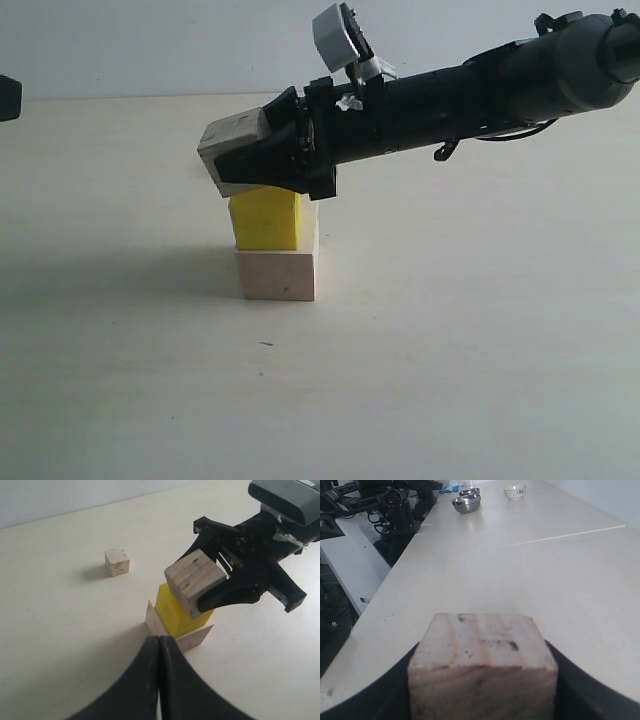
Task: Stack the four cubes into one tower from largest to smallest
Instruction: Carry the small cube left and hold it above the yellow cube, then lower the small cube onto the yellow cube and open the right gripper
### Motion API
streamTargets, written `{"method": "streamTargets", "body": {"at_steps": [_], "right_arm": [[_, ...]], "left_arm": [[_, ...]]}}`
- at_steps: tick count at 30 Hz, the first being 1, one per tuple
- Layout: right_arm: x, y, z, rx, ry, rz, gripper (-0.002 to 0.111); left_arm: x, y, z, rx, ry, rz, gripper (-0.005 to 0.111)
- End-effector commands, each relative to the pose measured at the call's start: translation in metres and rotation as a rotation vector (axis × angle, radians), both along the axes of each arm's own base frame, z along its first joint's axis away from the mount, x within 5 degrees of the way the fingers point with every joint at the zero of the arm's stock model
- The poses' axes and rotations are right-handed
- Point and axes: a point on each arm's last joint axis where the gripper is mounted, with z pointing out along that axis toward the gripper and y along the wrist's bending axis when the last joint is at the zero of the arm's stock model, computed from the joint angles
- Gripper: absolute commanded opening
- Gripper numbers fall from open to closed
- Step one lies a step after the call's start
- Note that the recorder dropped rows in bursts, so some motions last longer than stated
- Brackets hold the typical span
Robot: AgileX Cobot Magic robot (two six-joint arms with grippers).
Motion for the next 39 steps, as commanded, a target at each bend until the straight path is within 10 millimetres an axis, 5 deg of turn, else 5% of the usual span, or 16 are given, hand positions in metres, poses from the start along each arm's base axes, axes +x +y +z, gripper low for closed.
{"method": "streamTargets", "body": {"at_steps": [1,29,39], "right_arm": [[0.0045,-0.0015,0.0022,-0.007,-0.027,-0.029,0.0],[0.0112,-0.0027,-0.0027,-0.068,-0.045,-0.097,0.001],[0.0082,-0.0031,-0.0046,-0.088,-0.056,-0.061,0.043]], "left_arm": [[0.001,0.0008,0.0015,-0.004,-0.028,0.011,0.0],[0.0012,0.0008,0.0018,-0.007,-0.03,0.013,0.0],[0.0013,0.0008,0.0018,-0.005,-0.031,0.013,0.0]]}}
